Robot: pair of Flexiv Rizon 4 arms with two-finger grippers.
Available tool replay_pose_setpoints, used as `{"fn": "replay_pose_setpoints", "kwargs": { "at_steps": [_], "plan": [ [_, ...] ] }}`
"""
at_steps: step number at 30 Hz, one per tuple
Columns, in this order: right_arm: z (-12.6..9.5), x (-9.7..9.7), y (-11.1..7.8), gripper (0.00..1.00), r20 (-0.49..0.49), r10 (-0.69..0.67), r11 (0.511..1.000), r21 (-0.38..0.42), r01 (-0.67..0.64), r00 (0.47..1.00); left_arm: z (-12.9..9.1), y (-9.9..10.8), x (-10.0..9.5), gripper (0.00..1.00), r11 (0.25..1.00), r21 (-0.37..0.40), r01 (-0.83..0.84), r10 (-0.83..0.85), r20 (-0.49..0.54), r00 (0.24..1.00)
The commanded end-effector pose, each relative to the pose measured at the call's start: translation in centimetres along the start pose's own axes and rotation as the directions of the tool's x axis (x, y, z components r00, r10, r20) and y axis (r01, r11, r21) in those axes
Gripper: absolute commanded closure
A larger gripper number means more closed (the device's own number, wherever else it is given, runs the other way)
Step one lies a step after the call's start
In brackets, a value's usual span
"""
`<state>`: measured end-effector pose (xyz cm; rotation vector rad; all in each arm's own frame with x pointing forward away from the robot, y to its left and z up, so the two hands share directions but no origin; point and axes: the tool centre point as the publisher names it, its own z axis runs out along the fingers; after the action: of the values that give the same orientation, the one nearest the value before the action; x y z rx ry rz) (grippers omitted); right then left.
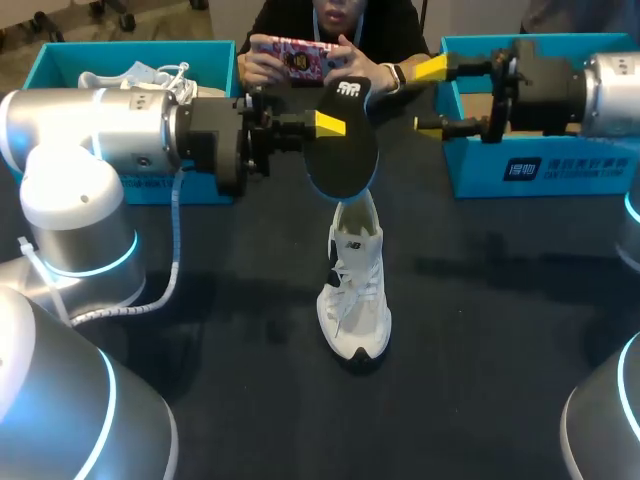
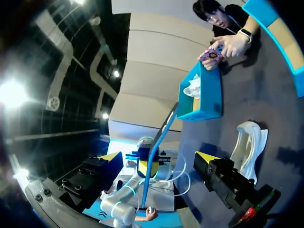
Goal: Take the shoe out of the shoebox, open the shoe tongue, remove and reinsert the insole, then place the shoe into the shoebox
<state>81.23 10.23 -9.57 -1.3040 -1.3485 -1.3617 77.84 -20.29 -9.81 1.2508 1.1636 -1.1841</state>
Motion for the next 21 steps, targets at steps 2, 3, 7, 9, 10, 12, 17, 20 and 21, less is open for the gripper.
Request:
{"fn": "replay_pose_setpoints", "kwargs": {
  "at_steps": [2, 3, 7, 9, 10, 12, 17, 20, 21],
  "plan": [
    [-1.9, 0.0, -0.9, 0.0, -0.013, 0.013, 0.996, 0.087, -0.012, 1.0, -0.1, -0.1, 0.0, 1.0, 1.0, 0.0, -0.001, 0.001, 0.0, 1.0],
    [-2.0, 0.0, -1.0, 0.0, -0.014, 0.016, 0.995, 0.094, -0.015, 1.0, -0.1, -0.1, 0.0, 1.0, 1.0, 0.0, -0.001, 0.001, 0.0, 1.0],
    [-2.8, -0.5, -1.4, 0.0, -0.012, 0.035, 0.994, 0.105, -0.033, 0.999, -0.1, -0.1, 0.0, 1.0, 1.0, 0.0, -0.001, 0.001, 0.0, 1.0],
    [-3.0, -0.7, -1.4, 0.0, -0.026, 0.056, 0.992, 0.115, -0.052, 0.998, -0.1, -0.1, 0.0, 1.0, 1.0, 0.0, -0.001, 0.001, 0.0, 1.0],
    [-3.2, -0.9, -1.4, 0.0, -0.013, 0.07, 0.993, 0.097, -0.068, 0.997, -0.1, -0.1, 0.0, 1.0, 1.0, 0.0, -0.001, 0.001, 0.0, 1.0],
    [-3.2, -0.9, -1.4, 0.0, -0.013, 0.07, 0.993, 0.097, -0.068, 0.997, -0.1, -0.1, 0.0, 1.0, 1.0, 0.0, -0.001, 0.001, 0.0, 1.0],
    [-3.2, -0.9, -1.4, 0.0, -0.013, 0.07, 0.993, 0.097, -0.068, 0.997, -0.1, 0.0, 0.0, 1.0, 1.0, 0.013, 0.021, -0.021, 0.003, 1.0],
    [-3.2, -0.9, -1.4, 0.0, -0.013, 0.07, 0.993, 0.097, -0.068, 0.997, 0.2, -0.4, -0.4, 1.0, 0.986, 0.031, 0.162, -0.162, -0.017, 0.987],
    [-3.2, -0.9, -1.4, 0.0, -0.013, 0.07, 0.993, 0.097, -0.068, 0.997, 0.3, -0.5, -0.6, 1.0, 0.983, 0.03, 0.179, -0.179, -0.026, 0.984]
  ]
}}
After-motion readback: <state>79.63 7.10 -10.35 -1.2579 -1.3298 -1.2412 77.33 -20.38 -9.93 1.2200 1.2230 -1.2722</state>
